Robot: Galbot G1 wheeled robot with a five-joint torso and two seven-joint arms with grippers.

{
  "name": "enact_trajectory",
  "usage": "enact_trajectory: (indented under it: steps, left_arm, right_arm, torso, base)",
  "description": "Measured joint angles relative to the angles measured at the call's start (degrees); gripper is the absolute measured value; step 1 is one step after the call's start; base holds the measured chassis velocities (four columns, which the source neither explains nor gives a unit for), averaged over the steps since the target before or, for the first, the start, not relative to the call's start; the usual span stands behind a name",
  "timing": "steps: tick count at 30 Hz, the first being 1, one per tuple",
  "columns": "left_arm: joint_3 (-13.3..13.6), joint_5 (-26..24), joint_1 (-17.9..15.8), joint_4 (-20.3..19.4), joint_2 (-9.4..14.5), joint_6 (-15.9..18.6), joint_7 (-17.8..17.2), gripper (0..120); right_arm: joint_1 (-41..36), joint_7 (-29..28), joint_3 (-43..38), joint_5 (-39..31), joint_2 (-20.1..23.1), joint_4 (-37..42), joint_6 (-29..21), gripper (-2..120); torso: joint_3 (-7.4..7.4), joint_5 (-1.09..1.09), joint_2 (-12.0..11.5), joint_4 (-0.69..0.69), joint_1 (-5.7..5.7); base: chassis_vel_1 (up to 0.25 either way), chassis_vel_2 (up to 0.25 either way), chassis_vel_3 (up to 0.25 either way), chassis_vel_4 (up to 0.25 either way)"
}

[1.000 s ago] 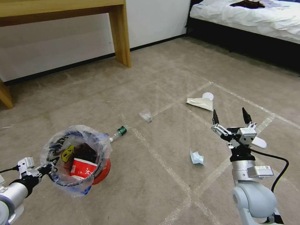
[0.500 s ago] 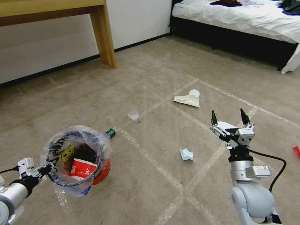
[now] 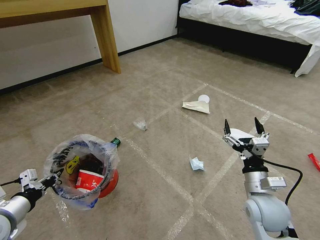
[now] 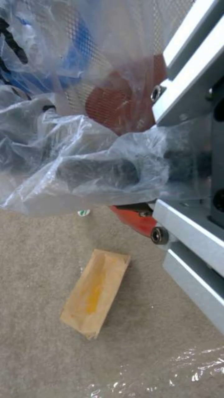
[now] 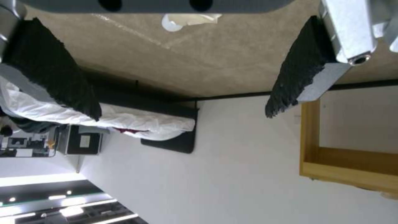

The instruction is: Pick up the trash bin and place the garbage on the floor into it.

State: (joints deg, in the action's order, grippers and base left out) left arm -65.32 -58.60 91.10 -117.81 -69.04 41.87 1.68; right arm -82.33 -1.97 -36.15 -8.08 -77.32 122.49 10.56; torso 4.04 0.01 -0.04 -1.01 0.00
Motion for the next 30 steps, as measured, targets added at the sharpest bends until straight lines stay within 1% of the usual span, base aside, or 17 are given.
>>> enact_trajectory:
  steps: [10,15,23,30]
  left_arm:
    - [-0.1,0.3,0.4,0.1,-0.3,-0.2,0.4,1]
    - [-0.2,0.3,0.5,0.1,-0.4,-0.3,0.5,1]
    - [-0.2,0.5,0.6,0.0,-0.6,-0.5,0.5,1]
    - [-0.2,1.0,0.7,0.2,-1.0,-0.7,0.5,1]
  right_arm:
    - [-0.3,0.0,0.0,0.2,-0.1,-0.1,0.1,100]
    - [-0.4,0.0,0.1,0.3,-0.1,-0.2,0.3,100]
    - [-0.4,-0.2,0.2,0.4,-0.1,-0.7,1.4,100]
    - [-0.3,-0.8,0.9,0.4,0.6,-1.4,2.4,100]
  torso:
    - [0.00,0.00,0.0,0.00,0.00]
    - [0.00,0.00,0.0,0.00,0.00]
    - [0.00,0.00,0.0,0.00,0.00]
    - [0.00,0.00,0.0,-0.01,0.00]
  base:
    - [0.000,0.000,0.000,0.000]
    - [-0.057,0.058,0.056,-0.066]
    - [-0.050,0.054,0.044,-0.048]
    - [0.000,0.000,0.000,0.000]
